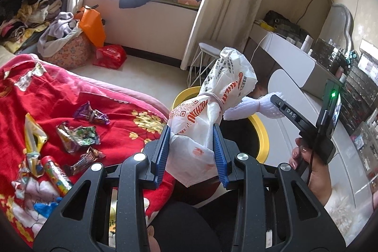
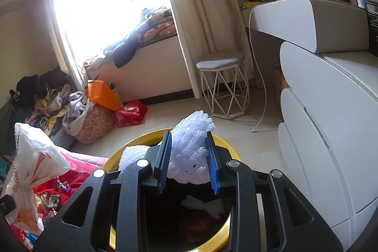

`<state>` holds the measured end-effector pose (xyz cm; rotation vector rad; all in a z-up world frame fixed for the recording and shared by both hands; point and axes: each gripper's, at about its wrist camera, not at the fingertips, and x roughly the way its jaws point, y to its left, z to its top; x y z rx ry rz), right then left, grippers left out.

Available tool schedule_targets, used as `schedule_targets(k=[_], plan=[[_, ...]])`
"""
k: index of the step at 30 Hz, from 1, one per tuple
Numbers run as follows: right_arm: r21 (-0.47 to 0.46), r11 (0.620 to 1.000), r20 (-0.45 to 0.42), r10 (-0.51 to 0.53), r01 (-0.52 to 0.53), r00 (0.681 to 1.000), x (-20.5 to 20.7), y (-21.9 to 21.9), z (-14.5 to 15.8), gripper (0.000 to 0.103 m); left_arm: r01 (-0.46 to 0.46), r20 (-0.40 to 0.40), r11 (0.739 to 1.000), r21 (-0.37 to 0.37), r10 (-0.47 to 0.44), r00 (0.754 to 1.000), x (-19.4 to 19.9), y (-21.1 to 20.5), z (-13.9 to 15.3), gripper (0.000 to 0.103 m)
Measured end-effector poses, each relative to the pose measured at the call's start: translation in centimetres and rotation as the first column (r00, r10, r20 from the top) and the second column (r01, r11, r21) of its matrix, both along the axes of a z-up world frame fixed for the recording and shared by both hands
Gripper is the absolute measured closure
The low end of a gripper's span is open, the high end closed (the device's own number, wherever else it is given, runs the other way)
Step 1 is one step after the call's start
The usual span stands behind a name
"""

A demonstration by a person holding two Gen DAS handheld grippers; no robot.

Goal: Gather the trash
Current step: 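Carry the white bag and foam sleeve in both tools over the bin, then open both tools over the bin to drop the sleeve and bag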

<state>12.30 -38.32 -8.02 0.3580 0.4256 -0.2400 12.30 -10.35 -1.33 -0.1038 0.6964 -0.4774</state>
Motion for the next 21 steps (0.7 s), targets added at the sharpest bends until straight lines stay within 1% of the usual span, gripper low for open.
schedule_targets(k=[11, 21], plan=[[-0.03, 0.999, -0.031, -0.024, 0.023, 0.999, 0.2, -0.5, -1.0, 0.076, 0.004, -0.034, 0.999, 0.032, -0.003, 0.999, 2.1, -2.6, -1.2, 0.074], [-0.032, 0.999, -0.058, -0.029, 0.027, 0.998, 0.7, -0.7, -1.5, 0.076, 0.027, -0.066, 0.997, 0.074, -0.022, 0.998, 4.6, -5.2, -2.4, 0.074]])
